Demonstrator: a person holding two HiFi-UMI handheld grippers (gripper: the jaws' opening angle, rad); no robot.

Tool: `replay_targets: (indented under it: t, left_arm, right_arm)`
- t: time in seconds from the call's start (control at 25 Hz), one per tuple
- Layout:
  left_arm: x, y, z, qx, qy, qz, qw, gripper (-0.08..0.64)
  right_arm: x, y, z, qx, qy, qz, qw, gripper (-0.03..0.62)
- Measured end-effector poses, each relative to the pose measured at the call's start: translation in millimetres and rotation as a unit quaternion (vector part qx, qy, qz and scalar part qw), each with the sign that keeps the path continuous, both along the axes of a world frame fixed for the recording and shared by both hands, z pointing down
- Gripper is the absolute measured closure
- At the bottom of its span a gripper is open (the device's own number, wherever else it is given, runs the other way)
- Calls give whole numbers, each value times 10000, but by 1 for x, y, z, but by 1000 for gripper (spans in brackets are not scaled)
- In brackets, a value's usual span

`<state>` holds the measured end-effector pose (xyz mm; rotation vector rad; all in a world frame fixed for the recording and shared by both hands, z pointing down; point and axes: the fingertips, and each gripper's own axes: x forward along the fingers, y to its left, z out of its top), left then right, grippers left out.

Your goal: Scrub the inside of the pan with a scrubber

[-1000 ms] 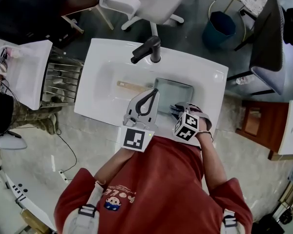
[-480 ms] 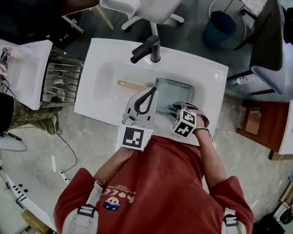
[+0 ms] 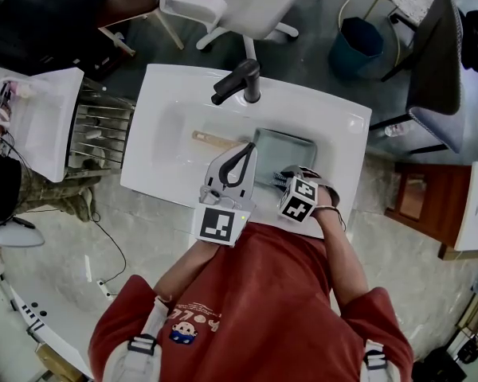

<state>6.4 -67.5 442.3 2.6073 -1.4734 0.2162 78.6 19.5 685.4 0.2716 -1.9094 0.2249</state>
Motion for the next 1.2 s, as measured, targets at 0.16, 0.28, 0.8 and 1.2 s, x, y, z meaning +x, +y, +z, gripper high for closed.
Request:
replay_targets:
  t: [0.16,0.28,0.8,1.2]
  left_arm:
    - [1,0,1,-12,-4,22,10000,546]
    - [2,1,1,-13,27,21,10000,546]
    - [-4,1,1,-6,46,-42,10000,546]
    - [-5,2,-1,8,49,-52,10000,546]
  right_arm:
    - [1,-1,0,-13,-5,34,10000,423]
    - [3,-8,0,102,48,42,9999,423]
    - [18,-60,7,841,488,-12,9953,423]
    - [25,-95,9,1452,701,76,9869,425]
